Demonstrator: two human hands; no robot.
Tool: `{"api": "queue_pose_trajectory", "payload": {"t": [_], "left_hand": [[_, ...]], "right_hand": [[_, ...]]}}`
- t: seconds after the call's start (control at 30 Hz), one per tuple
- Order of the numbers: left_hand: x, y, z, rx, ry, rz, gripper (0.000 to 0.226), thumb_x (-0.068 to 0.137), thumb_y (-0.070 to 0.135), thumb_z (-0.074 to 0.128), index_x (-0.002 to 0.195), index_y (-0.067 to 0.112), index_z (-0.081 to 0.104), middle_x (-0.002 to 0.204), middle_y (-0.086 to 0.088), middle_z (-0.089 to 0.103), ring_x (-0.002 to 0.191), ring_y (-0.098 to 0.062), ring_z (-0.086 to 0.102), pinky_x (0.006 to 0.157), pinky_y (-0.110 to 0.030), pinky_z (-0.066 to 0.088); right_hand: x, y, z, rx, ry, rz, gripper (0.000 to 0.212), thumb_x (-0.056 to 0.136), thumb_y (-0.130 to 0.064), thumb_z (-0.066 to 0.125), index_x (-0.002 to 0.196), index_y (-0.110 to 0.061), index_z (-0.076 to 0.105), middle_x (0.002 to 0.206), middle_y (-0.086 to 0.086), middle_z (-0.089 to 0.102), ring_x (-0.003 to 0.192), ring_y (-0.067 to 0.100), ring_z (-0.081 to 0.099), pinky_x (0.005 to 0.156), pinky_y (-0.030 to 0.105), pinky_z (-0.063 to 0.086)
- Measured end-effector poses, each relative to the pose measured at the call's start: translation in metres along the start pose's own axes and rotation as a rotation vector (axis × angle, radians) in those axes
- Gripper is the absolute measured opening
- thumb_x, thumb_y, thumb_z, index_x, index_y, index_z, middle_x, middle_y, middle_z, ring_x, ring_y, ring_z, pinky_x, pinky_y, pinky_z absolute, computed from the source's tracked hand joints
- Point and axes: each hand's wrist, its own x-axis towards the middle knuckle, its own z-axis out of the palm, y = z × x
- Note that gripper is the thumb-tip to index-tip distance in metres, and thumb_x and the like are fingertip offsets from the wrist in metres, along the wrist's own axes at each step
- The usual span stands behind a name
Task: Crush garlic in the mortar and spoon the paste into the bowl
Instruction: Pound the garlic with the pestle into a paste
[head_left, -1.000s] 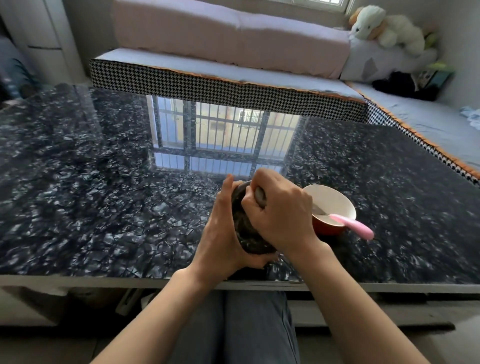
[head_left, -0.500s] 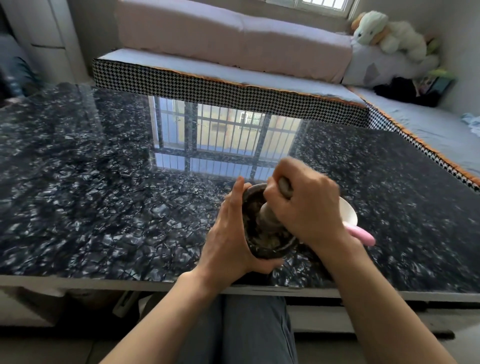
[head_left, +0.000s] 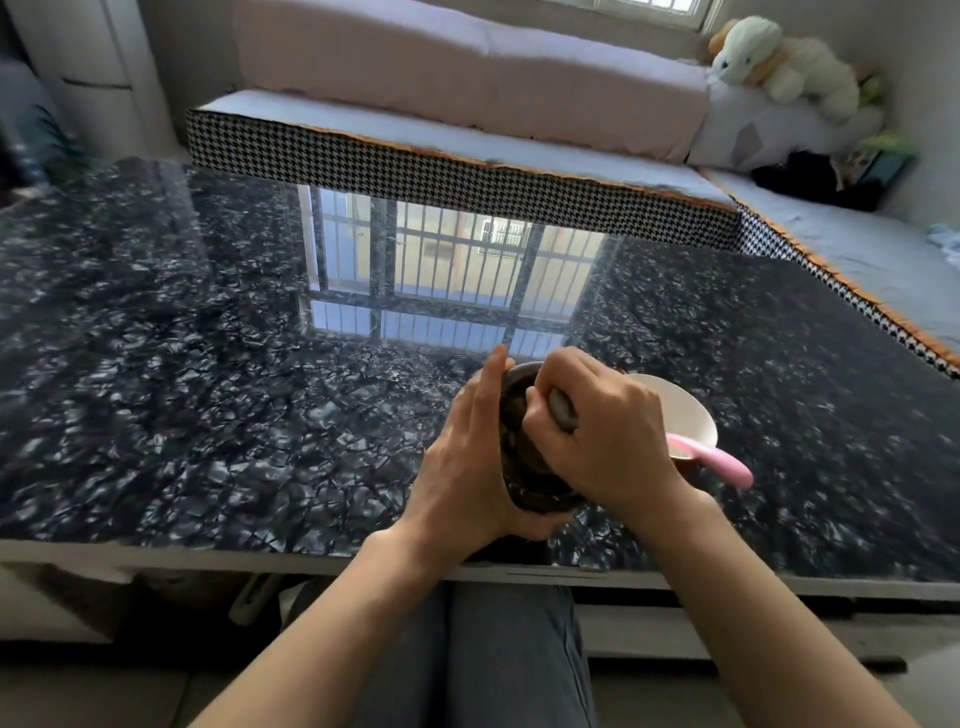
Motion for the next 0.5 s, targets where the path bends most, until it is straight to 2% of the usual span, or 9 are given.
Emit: {"api": "queue_pose_trajectory", "payload": {"t": [0.1,0.23,0.33,0.4,0.5], "left_hand": [[-0.001,0.003,0.002,0.04,-0.003,0.026,0.129,0.046,0.044,0.085,0.138,0.035,-0.005,0.14,-0.005,0.033,0.124,-0.012,0.03,0.093,-0.041,0.04],[-0.001,0.001,0.001,0.025,0.018,0.01,0.129,0.044,0.043,0.086,0.137,0.036,-0.002,0.142,-0.003,0.032,0.126,-0.012,0.029,0.094,-0.036,0.037],[-0.002,-0.002,0.001,0.005,0.028,0.011,0.126,0.047,0.048,0.082,0.138,0.036,-0.004,0.143,-0.001,0.03,0.128,-0.014,0.031,0.095,-0.035,0.038],[-0.003,-0.003,0.001,0.015,0.035,0.031,0.122,0.048,0.055,0.074,0.139,0.031,-0.004,0.141,-0.002,0.03,0.127,-0.014,0.03,0.094,-0.035,0.038],[-0.003,0.0,0.002,0.035,0.026,0.025,0.124,0.047,0.052,0.077,0.139,0.032,-0.004,0.141,-0.006,0.032,0.125,-0.014,0.03,0.092,-0.036,0.039]], "right_hand": [[0.001,0.006,0.002,-0.009,0.006,0.024,0.017,0.078,-0.026,0.046,0.069,-0.012,0.049,0.06,-0.005,0.047,0.047,0.015,0.039,0.05,0.02,0.028],[0.019,0.007,-0.02,0.089,0.203,0.139,0.011,0.078,-0.016,0.055,0.069,-0.01,0.053,0.058,-0.001,0.051,0.048,0.017,0.045,0.046,0.022,0.034],[0.009,-0.005,-0.002,0.068,0.137,0.106,0.013,0.078,-0.02,0.051,0.068,-0.011,0.053,0.057,-0.002,0.05,0.045,0.015,0.044,0.045,0.015,0.027],[-0.001,-0.008,0.013,0.003,0.053,0.105,0.019,0.077,-0.028,0.046,0.068,-0.012,0.052,0.058,-0.002,0.054,0.045,0.016,0.046,0.046,0.017,0.022],[0.008,0.0,0.004,-0.007,0.114,0.114,0.018,0.077,-0.028,0.047,0.068,-0.013,0.052,0.056,-0.004,0.051,0.044,0.016,0.044,0.047,0.018,0.025]]}}
